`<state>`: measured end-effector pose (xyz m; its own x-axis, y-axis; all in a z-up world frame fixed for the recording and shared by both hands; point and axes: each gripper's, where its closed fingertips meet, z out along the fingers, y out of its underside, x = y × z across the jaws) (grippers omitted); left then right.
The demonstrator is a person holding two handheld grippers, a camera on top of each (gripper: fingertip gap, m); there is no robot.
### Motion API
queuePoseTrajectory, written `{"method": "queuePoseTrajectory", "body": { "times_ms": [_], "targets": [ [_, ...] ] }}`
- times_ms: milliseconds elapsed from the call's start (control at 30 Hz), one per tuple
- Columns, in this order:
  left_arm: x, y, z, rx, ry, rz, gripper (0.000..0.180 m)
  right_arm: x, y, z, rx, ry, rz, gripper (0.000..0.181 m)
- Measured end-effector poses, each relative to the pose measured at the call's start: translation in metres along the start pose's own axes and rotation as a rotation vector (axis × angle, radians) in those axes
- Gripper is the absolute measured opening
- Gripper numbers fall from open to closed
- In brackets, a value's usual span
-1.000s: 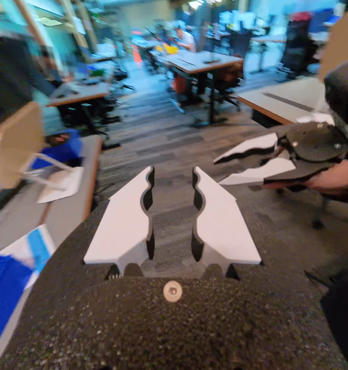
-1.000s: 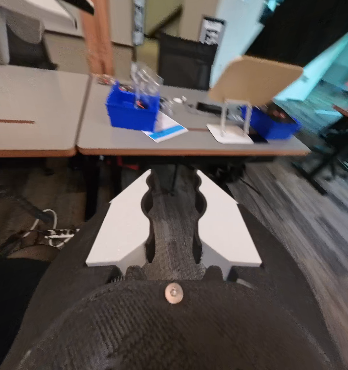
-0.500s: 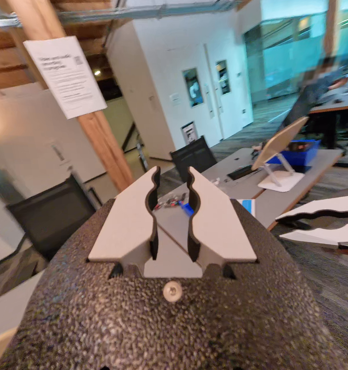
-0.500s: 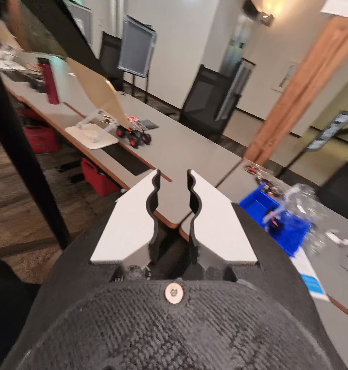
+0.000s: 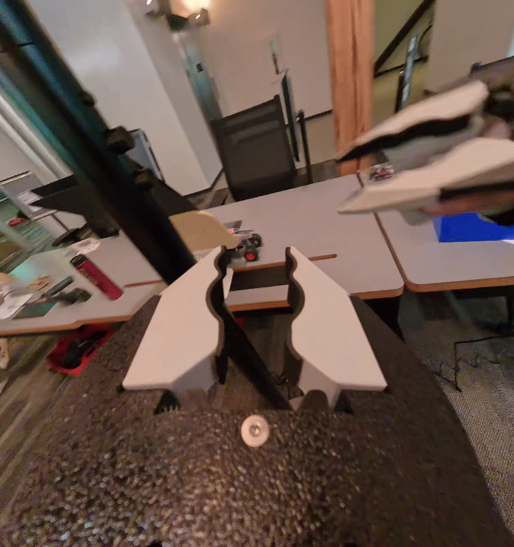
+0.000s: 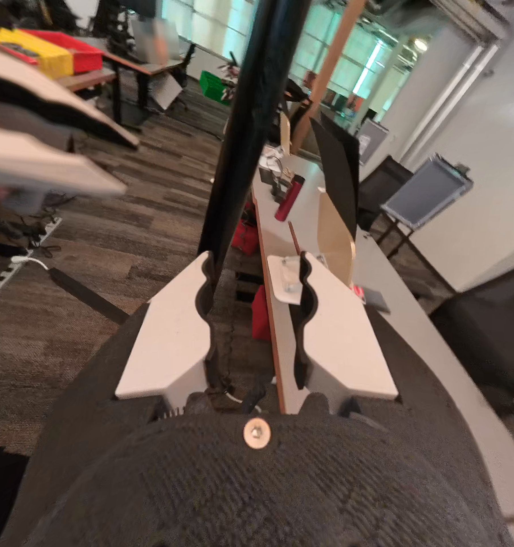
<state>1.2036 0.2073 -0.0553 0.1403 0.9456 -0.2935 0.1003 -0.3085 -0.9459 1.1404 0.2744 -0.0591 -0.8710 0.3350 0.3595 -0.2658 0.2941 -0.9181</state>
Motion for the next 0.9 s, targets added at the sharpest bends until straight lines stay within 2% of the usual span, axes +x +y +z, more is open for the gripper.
{"method": "queuePoseTrajectory", "body": {
  "times_ms": [67,300,567,733,900],
  "targets": [
    [-0.008,0.002,-0.019,-0.005,-0.036,-0.008,0.041,0.002,-0.036,0.036,0.02,-0.041,-0.081,0.064],
    [-0.031,0.029,-0.073,-0.05,-0.107,-0.018,0.042,0.023,-0.101,0.131,-0.01,-0.072,-0.142,0.062],
    [-0.055,0.052,-0.091,-0.062,-0.085,-0.039,0.04,0.009,-0.098,0.155,-0.004,-0.258,-0.081,0.038],
    [-0.062,0.059,-0.087,-0.061,-0.045,-0.063,0.04,0.012,-0.101,0.148,0.079,-0.24,-0.114,0.017],
    [-0.062,0.062,-0.084,-0.063,-0.013,-0.068,0.04,0.012,-0.106,0.145,0.149,-0.231,-0.169,0.016]
  ]
}}
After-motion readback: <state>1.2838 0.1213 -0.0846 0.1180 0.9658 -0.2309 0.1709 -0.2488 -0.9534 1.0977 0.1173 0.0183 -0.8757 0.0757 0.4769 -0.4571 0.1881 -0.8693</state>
